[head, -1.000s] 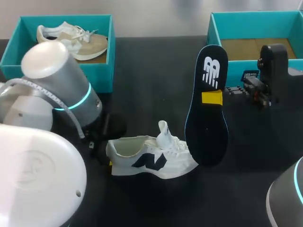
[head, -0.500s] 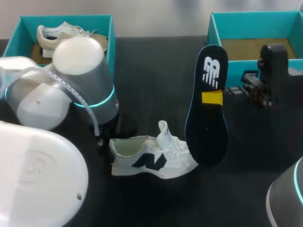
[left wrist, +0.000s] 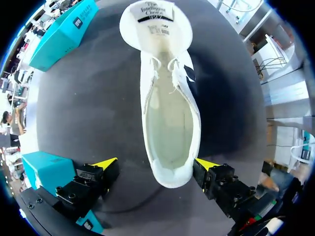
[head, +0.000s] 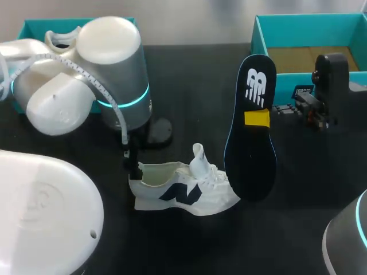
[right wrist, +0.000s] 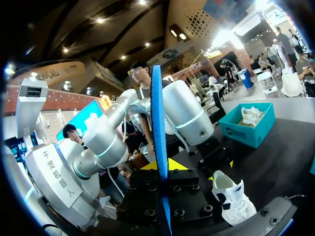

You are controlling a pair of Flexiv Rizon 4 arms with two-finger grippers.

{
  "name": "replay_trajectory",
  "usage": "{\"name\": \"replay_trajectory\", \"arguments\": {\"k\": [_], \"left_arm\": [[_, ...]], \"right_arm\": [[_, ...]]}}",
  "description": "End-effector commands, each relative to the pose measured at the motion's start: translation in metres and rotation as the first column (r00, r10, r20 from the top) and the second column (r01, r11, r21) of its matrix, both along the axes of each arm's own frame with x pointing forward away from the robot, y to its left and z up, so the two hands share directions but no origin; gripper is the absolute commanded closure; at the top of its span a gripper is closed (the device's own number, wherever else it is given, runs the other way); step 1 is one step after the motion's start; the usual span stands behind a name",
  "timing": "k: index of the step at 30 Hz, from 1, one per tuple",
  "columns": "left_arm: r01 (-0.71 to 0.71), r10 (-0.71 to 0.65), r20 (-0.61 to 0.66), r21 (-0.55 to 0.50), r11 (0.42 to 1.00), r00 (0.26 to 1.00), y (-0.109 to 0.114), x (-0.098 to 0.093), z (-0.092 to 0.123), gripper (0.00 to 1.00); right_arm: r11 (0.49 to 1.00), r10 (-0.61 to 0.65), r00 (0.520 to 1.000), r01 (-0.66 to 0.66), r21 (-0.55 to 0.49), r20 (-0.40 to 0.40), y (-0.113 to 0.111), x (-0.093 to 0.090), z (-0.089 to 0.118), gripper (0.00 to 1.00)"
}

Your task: Take the shoe out of the shoebox, open the shoe tongue, remove and reinsert the insole, then place the shoe into the shoebox

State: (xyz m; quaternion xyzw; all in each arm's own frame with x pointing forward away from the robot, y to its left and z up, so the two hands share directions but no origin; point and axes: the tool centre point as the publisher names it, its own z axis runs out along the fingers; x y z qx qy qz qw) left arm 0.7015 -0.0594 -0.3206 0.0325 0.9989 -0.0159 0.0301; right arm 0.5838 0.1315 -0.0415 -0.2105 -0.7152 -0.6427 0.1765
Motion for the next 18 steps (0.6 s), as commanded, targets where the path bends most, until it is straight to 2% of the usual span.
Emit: {"name": "replay_trajectory", "arguments": {"k": [1, 10, 18], "left_arm": [[0.001, -0.001, -0.011, -0.012, 1.0, 1.0, -0.006, 0.009, 0.003, 0.0], [0.036, -0.037, -0.031, -0.031, 0.999, 0.999, -0.03, 0.02, -0.008, 0.0], [0.077, -0.078, -0.022, -0.071, 0.995, 0.997, -0.044, 0.02, -0.029, 0.0]], "right_arm": [[1.0, 0.001, 1.0, -0.001, -0.002, -0.001, 0.002, 0.002, 0.0, 1.0], [1.0, 0.001, 1.0, -0.001, -0.002, -0.001, 0.002, 0.002, 0.0, 1.0], [1.0, 0.001, 1.0, -0.001, -0.002, -0.001, 0.002, 0.002, 0.0, 1.0]]}}
